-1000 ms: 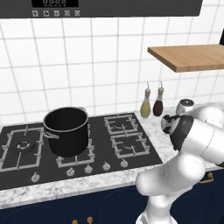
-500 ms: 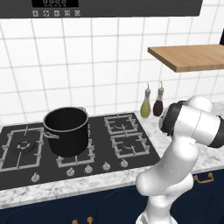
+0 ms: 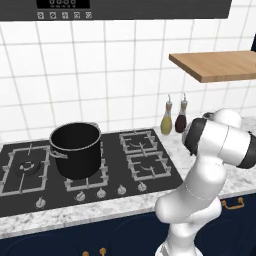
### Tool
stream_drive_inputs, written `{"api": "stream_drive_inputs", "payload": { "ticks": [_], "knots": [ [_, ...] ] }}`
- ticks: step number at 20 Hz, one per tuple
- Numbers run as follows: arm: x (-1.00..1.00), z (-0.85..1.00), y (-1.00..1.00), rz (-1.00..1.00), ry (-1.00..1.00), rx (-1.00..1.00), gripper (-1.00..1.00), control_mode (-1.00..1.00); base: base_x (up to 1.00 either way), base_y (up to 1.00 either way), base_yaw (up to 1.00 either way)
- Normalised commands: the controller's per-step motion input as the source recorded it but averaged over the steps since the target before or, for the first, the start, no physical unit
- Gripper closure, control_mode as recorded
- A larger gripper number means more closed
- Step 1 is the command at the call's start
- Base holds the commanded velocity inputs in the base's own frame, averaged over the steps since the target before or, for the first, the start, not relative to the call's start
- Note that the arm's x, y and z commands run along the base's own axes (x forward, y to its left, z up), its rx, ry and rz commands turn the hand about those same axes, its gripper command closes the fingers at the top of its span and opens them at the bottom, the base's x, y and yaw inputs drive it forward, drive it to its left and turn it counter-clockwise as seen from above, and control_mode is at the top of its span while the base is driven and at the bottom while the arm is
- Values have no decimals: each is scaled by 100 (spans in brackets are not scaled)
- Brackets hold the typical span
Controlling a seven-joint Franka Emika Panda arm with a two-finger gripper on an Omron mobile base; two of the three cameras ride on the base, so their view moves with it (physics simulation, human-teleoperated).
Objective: Put the lemon and tomato in the pot. Retrieve the spatula and lightly stir the vegetables in the pot.
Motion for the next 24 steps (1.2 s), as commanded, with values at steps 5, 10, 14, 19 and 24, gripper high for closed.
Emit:
{"api": "stream_drive_inputs", "payload": {
  "ticks": [5,10,14,19,24],
  "knots": [
    [-70,86,52,0,-28,0,100,-100,0,0,0],
    [-17,100,100,7,-3,0,100,-100,0,0,0],
    [-22,100,100,17,0,0,100,-100,0,0,0],
    [-17,100,100,25,0,0,100,-100,0,0,0],
    [-16,92,100,27,0,0,100,-100,0,0,0]
  ]
}}
